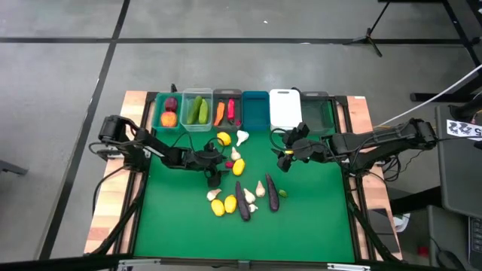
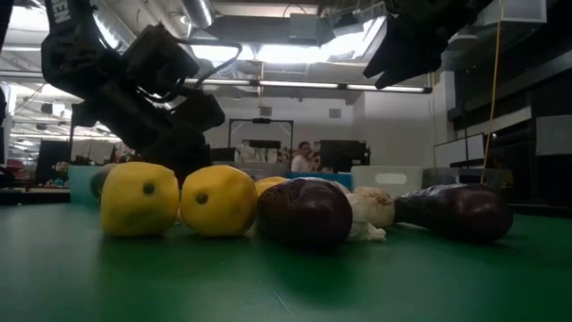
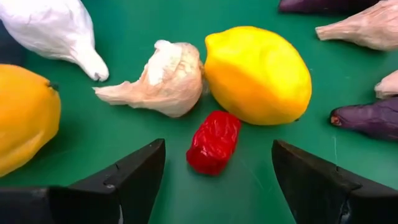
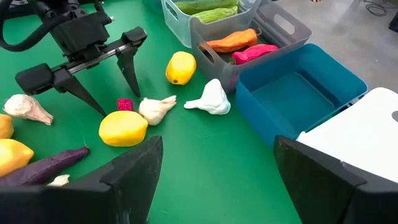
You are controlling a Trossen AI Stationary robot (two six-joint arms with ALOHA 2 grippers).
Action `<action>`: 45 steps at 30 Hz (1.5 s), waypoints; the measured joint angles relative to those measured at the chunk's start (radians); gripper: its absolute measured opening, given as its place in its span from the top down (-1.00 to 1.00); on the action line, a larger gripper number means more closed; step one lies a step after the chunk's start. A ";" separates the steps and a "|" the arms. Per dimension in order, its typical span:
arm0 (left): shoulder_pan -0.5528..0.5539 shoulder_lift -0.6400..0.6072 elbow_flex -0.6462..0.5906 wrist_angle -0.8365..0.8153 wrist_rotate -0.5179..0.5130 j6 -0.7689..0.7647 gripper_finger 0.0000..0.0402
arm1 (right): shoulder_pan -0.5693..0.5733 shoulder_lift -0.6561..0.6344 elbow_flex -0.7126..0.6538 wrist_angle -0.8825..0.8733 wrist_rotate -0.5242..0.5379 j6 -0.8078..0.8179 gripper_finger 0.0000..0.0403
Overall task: Sort produce into baskets
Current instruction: Put the red chili pepper into the left black bin
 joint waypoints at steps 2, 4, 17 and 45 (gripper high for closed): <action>0.000 0.000 0.000 0.002 0.000 0.000 -0.37 | 0.000 0.000 0.000 0.000 0.000 0.000 -0.51; 0.000 0.000 0.000 0.002 0.000 0.000 -0.28 | 0.000 0.000 0.000 0.000 0.000 0.000 -0.51; 0.027 0.008 0.000 0.002 0.004 -0.022 0.21 | 0.000 0.000 0.000 0.000 0.000 0.000 -0.51; 0.076 -0.167 0.001 -0.032 -0.108 -0.078 0.65 | 0.000 0.000 0.000 -0.027 0.000 0.000 -0.51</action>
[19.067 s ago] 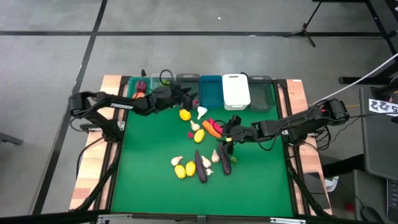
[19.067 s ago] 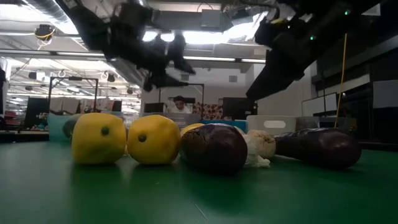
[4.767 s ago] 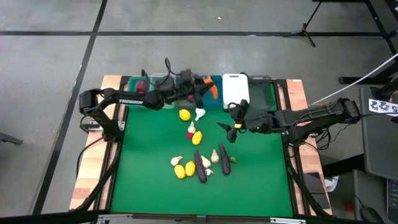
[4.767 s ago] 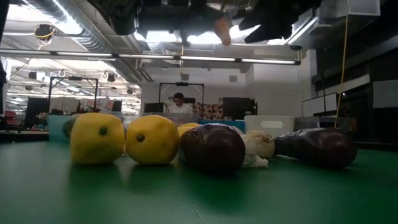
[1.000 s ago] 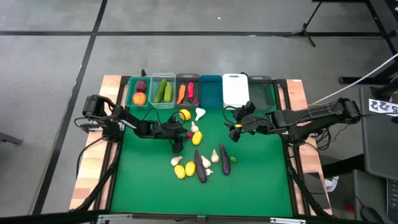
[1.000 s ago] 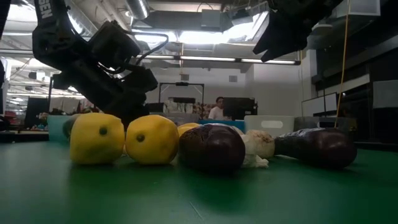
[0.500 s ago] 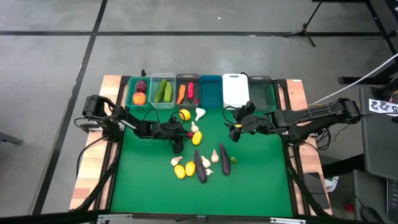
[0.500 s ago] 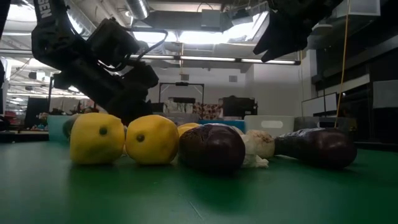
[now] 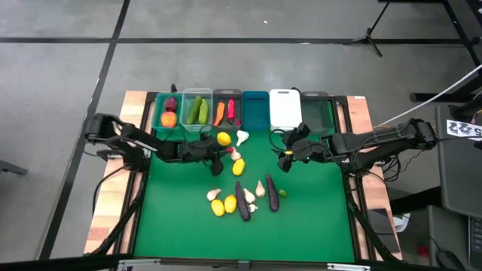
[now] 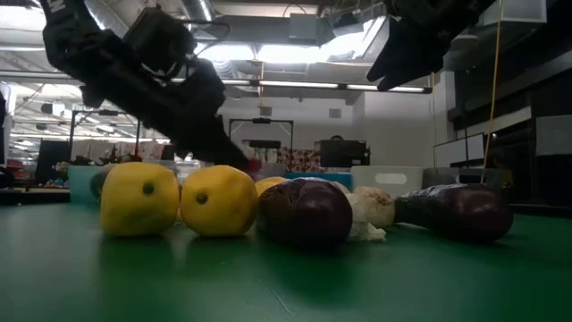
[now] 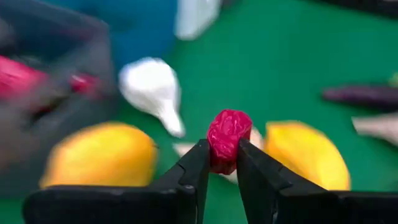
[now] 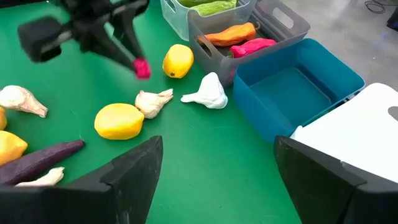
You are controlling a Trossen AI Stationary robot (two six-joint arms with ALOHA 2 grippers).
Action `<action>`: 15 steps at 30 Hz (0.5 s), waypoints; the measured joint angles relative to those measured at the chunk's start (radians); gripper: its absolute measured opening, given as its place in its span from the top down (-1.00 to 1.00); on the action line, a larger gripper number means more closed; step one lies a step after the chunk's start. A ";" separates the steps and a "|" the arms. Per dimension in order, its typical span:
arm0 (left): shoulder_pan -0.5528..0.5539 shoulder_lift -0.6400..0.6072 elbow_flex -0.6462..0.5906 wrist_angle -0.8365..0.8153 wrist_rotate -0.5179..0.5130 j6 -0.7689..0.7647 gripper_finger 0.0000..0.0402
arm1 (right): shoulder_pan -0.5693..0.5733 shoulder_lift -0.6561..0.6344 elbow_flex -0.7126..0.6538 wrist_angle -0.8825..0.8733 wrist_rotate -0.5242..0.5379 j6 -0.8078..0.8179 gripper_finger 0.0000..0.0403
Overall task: Sort produce into baskets
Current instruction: Put the red chili pepper into the left black bin
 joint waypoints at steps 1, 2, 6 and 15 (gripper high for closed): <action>0.011 -0.024 0.000 -0.012 -0.010 0.000 0.65 | 0.000 0.000 0.000 0.000 0.000 0.000 -0.51; 0.022 -0.047 0.000 -0.017 -0.017 0.000 0.65 | 0.000 0.000 0.000 0.000 0.000 0.000 -0.51; 0.075 -0.122 0.000 -0.016 -0.093 -0.001 0.65 | 0.000 0.000 0.000 0.000 0.000 0.000 -0.51; 0.243 -0.144 0.031 0.019 -0.153 0.006 0.65 | 0.000 0.000 0.000 0.000 0.000 0.000 -0.51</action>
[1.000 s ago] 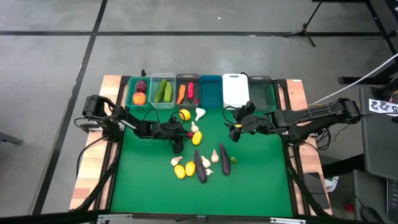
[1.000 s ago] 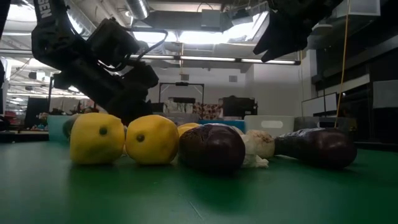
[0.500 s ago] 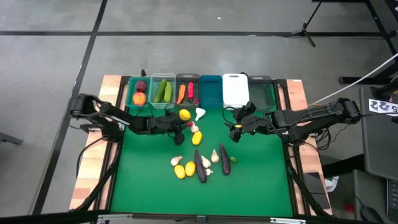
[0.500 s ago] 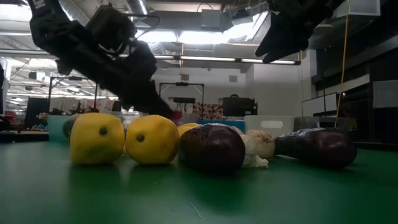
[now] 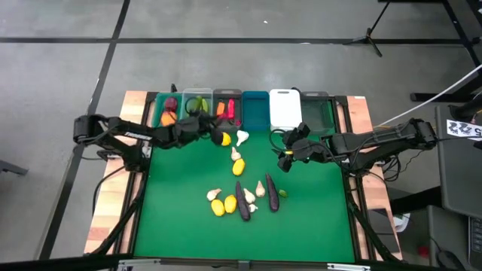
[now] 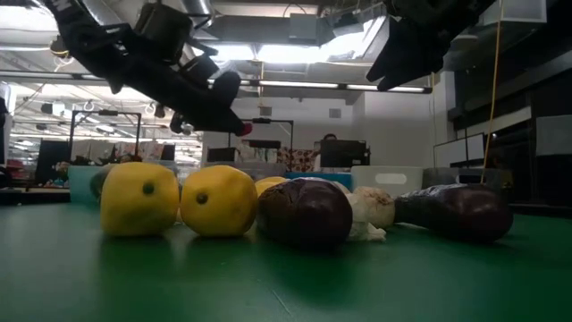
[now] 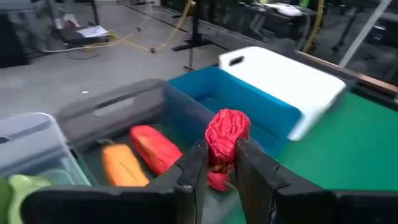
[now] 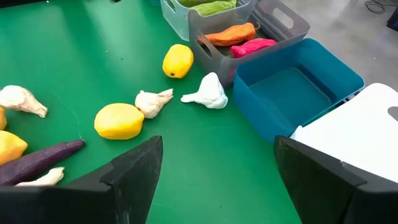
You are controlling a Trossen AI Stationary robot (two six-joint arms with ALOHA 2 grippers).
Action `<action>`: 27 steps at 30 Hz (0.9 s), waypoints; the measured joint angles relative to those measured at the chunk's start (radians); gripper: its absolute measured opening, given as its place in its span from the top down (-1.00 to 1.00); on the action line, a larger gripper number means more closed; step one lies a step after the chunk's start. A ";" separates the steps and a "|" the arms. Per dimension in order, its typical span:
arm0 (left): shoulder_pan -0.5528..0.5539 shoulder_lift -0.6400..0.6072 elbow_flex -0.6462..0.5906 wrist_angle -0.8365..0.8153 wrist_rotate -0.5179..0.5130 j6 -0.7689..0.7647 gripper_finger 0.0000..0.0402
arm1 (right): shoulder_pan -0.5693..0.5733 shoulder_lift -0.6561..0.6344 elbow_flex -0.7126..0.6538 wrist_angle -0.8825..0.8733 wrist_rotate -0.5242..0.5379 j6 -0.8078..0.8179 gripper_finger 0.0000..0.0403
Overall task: Sort produce into baskets
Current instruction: Put the red chili pepper into the left black bin
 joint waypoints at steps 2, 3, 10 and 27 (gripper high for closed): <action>0.029 0.005 0.007 -0.003 0.000 0.005 0.65 | 0.000 0.000 0.000 0.000 0.000 0.000 -0.51; 0.043 0.006 0.012 -0.007 0.001 0.003 0.65 | 0.000 0.000 0.000 0.000 0.000 0.000 -0.51; 0.112 0.006 0.050 -0.149 0.025 -0.057 0.65 | 0.000 0.000 0.000 0.000 0.000 0.000 -0.51; 0.114 0.006 0.052 -0.154 0.151 0.149 0.65 | 0.000 0.000 0.000 0.001 0.000 0.000 -0.51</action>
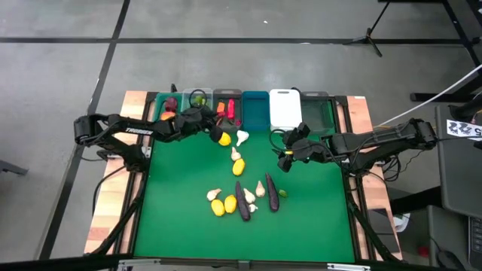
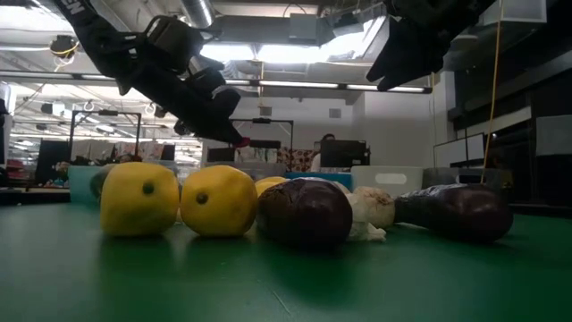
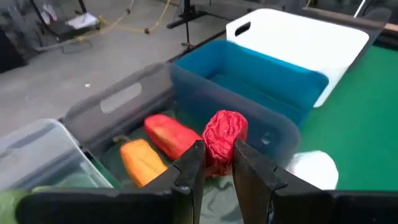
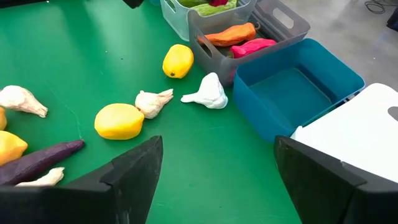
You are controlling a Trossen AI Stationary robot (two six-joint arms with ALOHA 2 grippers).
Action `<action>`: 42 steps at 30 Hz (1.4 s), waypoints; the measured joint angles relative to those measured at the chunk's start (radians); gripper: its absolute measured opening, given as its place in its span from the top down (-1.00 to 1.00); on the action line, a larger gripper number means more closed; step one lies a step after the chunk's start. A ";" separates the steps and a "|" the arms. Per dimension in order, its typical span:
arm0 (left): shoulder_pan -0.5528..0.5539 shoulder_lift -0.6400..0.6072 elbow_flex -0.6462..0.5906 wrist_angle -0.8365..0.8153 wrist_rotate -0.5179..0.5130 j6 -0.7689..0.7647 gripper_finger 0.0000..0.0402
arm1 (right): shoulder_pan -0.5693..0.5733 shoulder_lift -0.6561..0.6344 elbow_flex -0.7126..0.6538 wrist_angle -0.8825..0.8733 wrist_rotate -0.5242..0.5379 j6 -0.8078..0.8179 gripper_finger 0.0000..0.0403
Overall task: Sort produce into baskets
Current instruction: Put the red chili pepper into the left black bin, then put the lemon into the blue bin
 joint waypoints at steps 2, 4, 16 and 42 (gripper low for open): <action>0.000 0.000 0.000 0.021 0.014 0.016 0.64 | 0.000 0.000 0.000 0.000 0.000 0.001 -0.51; 0.000 0.000 0.000 0.027 0.037 0.019 0.58 | 0.000 0.000 0.000 0.000 0.000 0.002 -0.51; -0.003 0.000 0.000 0.027 0.086 -0.028 -0.15 | 0.000 0.000 0.000 0.000 -0.015 0.005 -0.51; -0.619 0.257 0.266 -0.078 -0.409 -0.119 -0.13 | 0.000 0.029 0.000 -0.003 -0.007 0.028 -0.51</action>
